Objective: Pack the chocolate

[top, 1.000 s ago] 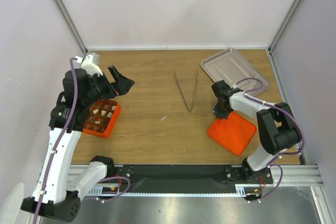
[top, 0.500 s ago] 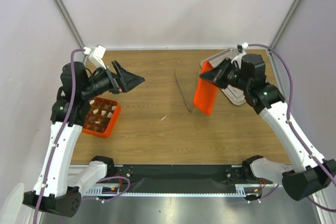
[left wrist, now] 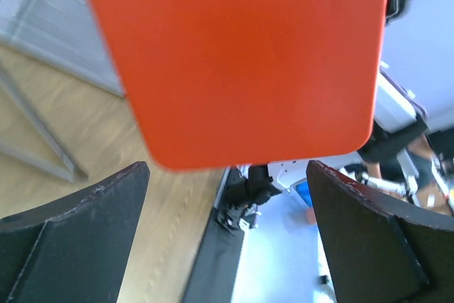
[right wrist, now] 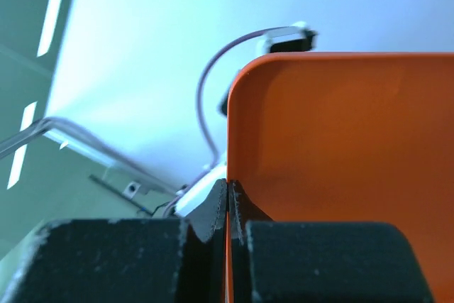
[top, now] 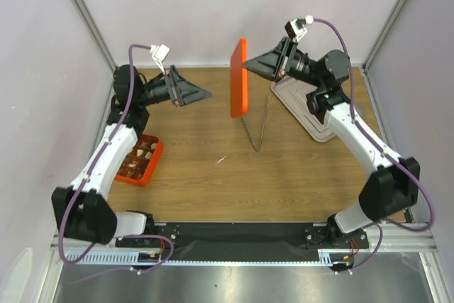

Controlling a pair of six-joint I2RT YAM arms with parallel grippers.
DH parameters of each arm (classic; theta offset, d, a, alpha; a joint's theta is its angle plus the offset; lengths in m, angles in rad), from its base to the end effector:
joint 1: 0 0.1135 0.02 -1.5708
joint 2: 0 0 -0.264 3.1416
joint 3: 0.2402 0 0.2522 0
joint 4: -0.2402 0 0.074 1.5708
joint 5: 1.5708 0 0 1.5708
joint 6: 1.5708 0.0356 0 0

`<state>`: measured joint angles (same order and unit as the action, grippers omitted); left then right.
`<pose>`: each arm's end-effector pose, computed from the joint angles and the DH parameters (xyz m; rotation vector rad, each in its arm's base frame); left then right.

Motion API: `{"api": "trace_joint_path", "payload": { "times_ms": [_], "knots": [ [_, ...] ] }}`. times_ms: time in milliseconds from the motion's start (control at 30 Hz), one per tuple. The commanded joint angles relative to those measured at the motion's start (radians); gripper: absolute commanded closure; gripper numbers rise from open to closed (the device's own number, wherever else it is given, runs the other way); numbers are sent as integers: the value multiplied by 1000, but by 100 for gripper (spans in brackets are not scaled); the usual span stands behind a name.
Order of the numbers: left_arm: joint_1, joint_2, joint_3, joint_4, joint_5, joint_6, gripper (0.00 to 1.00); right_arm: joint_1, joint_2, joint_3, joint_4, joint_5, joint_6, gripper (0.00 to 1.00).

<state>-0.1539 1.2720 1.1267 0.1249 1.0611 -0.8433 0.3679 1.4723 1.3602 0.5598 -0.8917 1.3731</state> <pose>0.2766 -0.0744 0.3878 0.3230 1.8056 -1.5645 0.2989 0.1449 0.4502 -0.2328 1.5714 1.9270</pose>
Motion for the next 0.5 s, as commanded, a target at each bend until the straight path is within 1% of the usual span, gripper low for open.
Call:
{"api": "trace_joint_path", "payload": {
  "times_ms": [0, 33, 67, 100, 133, 167, 233, 267, 333, 367, 400, 467],
  "knots": [
    [-1, 58, 12, 430, 126, -111, 0, -4, 62, 114, 431, -104, 291, 100],
    [-3, 78, 10, 512, 134, -152, 0, -4, 74, 129, 457, -110, 302, 100],
    [-6, 131, 13, 714, 149, -271, 0, -4, 98, 143, 472, -110, 317, 100],
    [-9, 157, 21, 811, 149, -337, 0, -6, 111, 178, 489, -115, 333, 100],
    [-9, 191, 33, 891, 152, -396, 0, -4, 126, 195, 532, -116, 384, 100],
    [-9, 252, 62, 1012, 154, -499, 1, -6, 149, 212, 561, -113, 412, 100],
    [-9, 315, 93, 1102, 152, -575, 1, -7, 172, 252, 632, -101, 493, 100],
    [-9, 370, 113, 1168, 148, -630, 0, -7, 180, 263, 641, -98, 509, 100],
    [-10, 414, 133, 1240, 132, -684, 0, -7, 192, 286, 640, -95, 517, 100],
    [-12, 438, 157, 1322, 126, -748, 0, -7, 194, 289, 634, -95, 511, 100],
    [-15, 473, 174, 1364, 123, -781, 0, -6, 194, 292, 629, -95, 506, 100],
    [-24, 495, 212, 1436, 102, -845, 0, -7, 194, 287, 609, -95, 492, 100]
  ]
}}
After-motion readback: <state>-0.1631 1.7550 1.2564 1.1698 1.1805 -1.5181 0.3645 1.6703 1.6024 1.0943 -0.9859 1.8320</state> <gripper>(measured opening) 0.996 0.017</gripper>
